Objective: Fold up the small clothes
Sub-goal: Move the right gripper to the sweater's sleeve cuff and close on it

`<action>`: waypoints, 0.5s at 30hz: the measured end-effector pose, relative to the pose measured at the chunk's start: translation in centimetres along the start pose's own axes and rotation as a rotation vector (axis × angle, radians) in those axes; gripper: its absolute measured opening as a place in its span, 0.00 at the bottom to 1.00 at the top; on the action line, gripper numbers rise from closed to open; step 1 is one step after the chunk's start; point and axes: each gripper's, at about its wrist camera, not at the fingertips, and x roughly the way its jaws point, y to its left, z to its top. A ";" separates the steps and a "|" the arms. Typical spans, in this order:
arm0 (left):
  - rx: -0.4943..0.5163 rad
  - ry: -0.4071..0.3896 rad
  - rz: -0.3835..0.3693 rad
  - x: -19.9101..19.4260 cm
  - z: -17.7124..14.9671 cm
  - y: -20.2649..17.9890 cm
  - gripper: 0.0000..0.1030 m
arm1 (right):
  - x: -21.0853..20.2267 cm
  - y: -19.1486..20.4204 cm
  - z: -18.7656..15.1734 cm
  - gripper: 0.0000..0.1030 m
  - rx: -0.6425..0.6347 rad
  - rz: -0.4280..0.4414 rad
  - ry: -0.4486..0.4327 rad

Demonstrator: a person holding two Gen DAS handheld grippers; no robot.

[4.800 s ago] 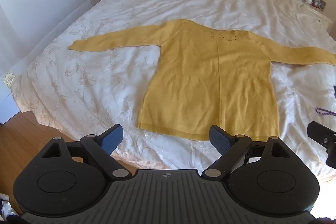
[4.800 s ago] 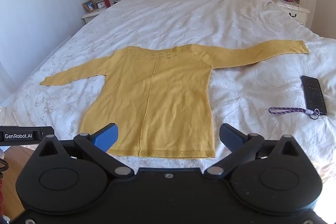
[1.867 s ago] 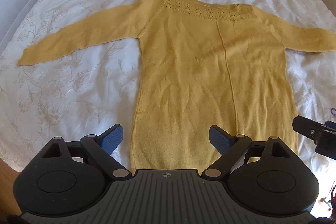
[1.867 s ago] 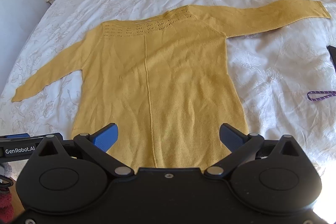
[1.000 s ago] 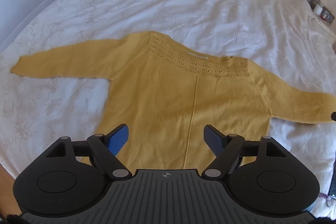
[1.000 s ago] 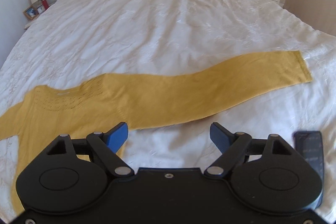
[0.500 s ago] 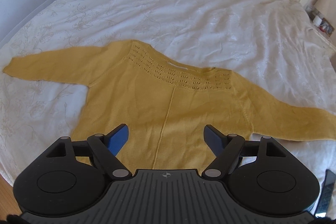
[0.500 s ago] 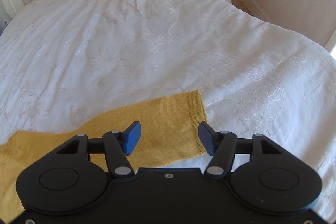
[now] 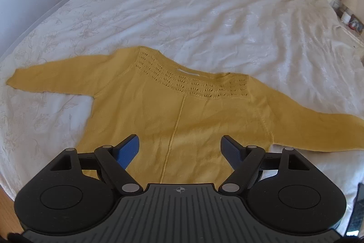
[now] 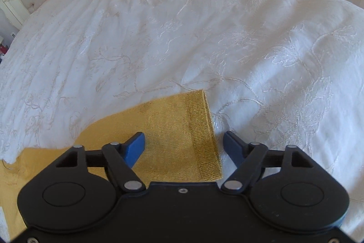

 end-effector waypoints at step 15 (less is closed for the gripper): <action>0.004 0.014 0.011 0.5 -0.5 1.3 0.76 | -1.6 1.2 0.0 0.13 -0.037 0.026 -0.028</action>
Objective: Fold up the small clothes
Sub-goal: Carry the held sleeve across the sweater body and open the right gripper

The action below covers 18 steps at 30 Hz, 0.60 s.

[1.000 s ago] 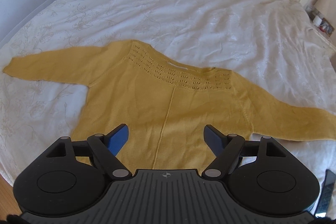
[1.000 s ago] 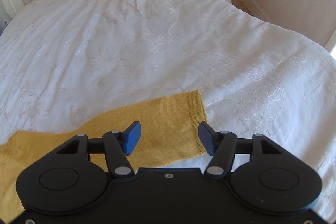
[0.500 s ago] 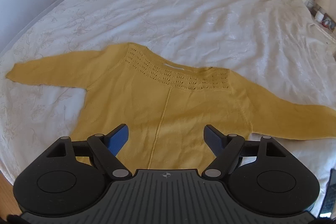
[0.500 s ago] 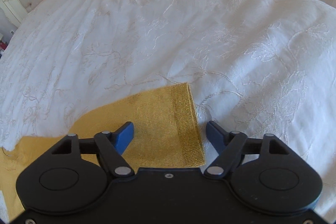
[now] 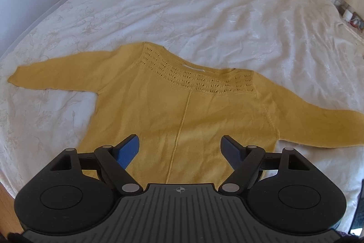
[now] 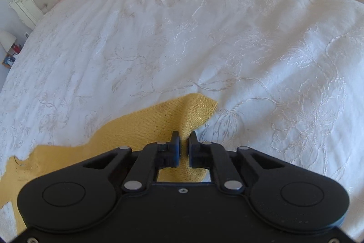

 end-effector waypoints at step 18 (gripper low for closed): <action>0.033 -0.010 -0.043 2.0 0.0 9.6 0.76 | -3.5 22.6 -2.8 0.13 -0.149 0.258 -0.053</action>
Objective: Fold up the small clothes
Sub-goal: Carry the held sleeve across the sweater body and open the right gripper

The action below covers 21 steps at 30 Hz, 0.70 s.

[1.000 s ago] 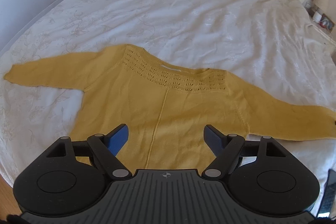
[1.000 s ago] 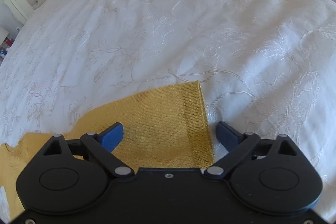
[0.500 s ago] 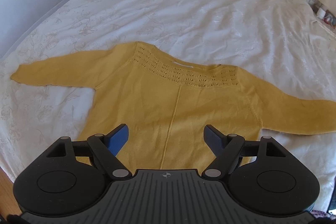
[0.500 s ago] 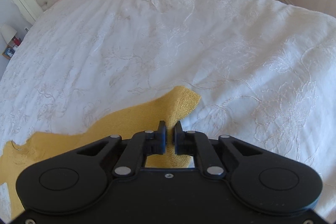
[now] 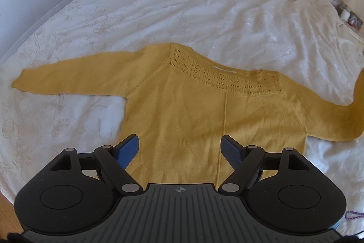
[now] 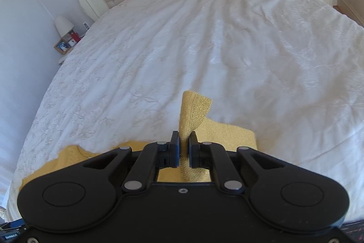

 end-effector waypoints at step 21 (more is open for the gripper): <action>0.040 0.096 0.070 5.1 1.5 18.9 0.76 | 17.2 29.8 -11.1 0.13 -0.050 0.207 0.189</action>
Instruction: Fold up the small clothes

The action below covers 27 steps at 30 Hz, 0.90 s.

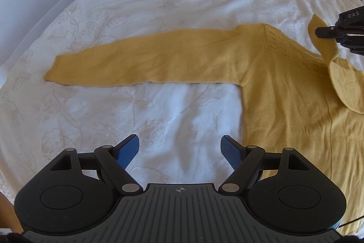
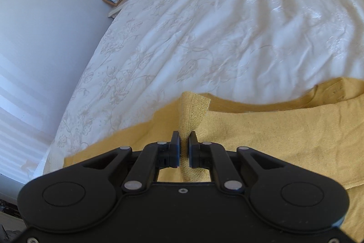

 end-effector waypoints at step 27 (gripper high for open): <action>0.029 0.004 -0.076 3.9 4.3 -6.5 0.76 | -0.6 -3.4 -5.3 0.62 -0.069 -0.050 0.031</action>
